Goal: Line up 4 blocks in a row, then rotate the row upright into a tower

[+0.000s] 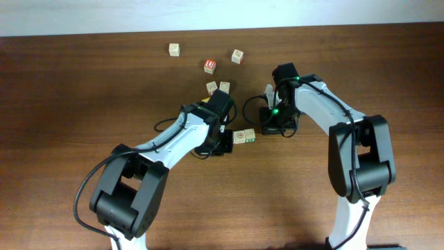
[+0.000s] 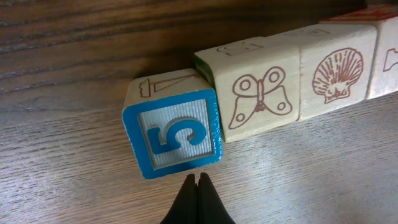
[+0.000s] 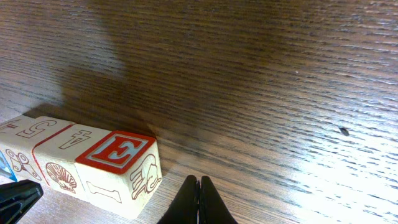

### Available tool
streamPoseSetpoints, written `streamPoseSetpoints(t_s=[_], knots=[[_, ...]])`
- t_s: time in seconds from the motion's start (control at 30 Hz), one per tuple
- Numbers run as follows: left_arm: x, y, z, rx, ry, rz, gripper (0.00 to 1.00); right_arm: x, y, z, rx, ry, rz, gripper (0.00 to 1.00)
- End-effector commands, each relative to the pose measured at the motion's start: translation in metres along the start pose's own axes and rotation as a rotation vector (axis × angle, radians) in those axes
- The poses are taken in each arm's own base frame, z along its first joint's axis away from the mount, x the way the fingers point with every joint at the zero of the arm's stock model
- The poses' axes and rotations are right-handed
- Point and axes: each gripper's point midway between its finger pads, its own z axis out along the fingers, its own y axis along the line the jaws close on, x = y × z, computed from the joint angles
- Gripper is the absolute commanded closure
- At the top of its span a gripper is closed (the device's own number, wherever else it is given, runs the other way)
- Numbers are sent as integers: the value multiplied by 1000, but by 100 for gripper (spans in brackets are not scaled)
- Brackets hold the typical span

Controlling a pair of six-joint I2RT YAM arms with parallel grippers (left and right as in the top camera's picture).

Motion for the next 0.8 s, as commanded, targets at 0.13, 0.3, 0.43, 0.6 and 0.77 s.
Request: streamPoseSetpoints(t_s=[0.13, 0.3, 0.43, 0.6, 0.77], knots=[[-3, 1, 2, 6, -7, -13, 100, 3, 2, 0, -1, 5, -14, 96], [-6, 0, 2, 6, -16, -11, 100, 3, 2, -1, -1, 5, -14, 96], [-8, 1, 2, 3, -28, -9, 100, 3, 2, -1, -1, 4, -14, 96], [-11, 1, 2, 0, -39, -8, 100, 3, 2, 0, -1, 5, -14, 96], [-14, 1, 2, 0, -54, -6, 100, 3, 2, -1, -1, 4, -14, 95]])
